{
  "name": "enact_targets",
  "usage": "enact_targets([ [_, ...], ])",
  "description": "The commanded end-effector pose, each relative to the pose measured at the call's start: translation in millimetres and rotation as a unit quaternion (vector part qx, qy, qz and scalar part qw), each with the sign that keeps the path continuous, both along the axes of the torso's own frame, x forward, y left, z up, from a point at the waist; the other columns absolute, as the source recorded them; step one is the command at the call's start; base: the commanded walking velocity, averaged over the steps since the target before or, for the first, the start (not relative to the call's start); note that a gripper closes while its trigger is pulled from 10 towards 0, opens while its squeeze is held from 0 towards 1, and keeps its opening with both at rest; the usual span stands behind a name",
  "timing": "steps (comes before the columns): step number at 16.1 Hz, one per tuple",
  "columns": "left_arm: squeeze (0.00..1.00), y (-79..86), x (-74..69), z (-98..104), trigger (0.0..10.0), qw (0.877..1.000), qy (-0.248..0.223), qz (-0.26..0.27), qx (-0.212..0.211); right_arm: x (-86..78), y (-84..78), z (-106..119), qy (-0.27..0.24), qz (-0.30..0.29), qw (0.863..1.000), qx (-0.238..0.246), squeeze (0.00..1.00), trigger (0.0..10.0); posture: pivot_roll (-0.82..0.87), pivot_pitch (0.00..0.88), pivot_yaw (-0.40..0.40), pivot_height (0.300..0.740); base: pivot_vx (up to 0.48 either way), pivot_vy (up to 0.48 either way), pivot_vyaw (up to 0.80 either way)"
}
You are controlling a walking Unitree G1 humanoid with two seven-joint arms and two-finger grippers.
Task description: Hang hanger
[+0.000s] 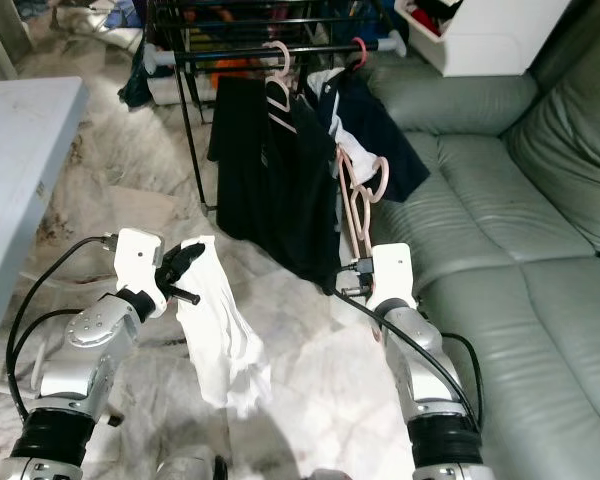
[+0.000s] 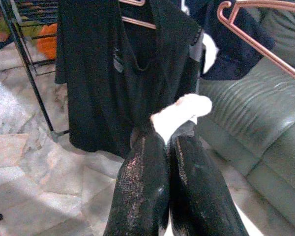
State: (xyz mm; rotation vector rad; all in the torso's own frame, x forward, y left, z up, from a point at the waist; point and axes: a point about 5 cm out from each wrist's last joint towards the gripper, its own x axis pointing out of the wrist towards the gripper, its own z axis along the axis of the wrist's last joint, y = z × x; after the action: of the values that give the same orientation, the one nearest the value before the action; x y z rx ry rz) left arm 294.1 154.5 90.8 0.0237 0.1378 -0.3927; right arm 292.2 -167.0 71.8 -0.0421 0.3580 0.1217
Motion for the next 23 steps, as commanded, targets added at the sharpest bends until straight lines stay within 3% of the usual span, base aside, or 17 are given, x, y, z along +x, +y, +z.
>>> enact_targets([
  [1, 0.00, -2.2, 3.9, 13.3, 10.0, 1.000, -0.030, -0.007, -0.003, 1.3, -2.0, 0.7, 0.001, -0.003, 1.000, -0.001, 0.00, 10.0, -0.02, 0.076, -0.019, 0.740, 0.262, 0.000, -0.80],
  [11, 0.00, -2.6, 3.9, 12.3, 10.0, 1.000, -0.027, -0.007, 0.000, 0.7, -0.9, -1.4, 0.007, 0.001, 1.000, -0.003, 0.00, 10.0, -0.02, 0.078, -0.018, 0.740, 0.255, 0.000, -0.80],
  [15, 0.00, -1.9, 4.5, 11.4, 10.0, 1.000, -0.025, 0.007, 0.003, -0.2, -0.7, -2.1, 0.008, 0.001, 1.000, -0.003, 0.00, 10.0, -0.02, 0.077, -0.018, 0.740, 0.000, 0.000, -0.73],
  [17, 0.00, 0.0, 6.4, 9.2, 10.0, 0.999, -0.016, 0.027, 0.006, -0.2, -0.2, -2.4, 0.008, 0.004, 1.000, -0.003, 0.00, 10.0, -0.02, 0.076, -0.020, 0.740, 0.000, 0.000, 0.00],
  [23, 0.00, -3.3, 5.3, 9.5, 10.0, 1.000, -0.017, 0.015, 0.001, 0.3, 1.6, -3.6, 0.010, 0.007, 1.000, -0.005, 0.00, 10.0, -0.02, 0.072, -0.018, 0.740, 0.000, 0.084, 0.00],
])
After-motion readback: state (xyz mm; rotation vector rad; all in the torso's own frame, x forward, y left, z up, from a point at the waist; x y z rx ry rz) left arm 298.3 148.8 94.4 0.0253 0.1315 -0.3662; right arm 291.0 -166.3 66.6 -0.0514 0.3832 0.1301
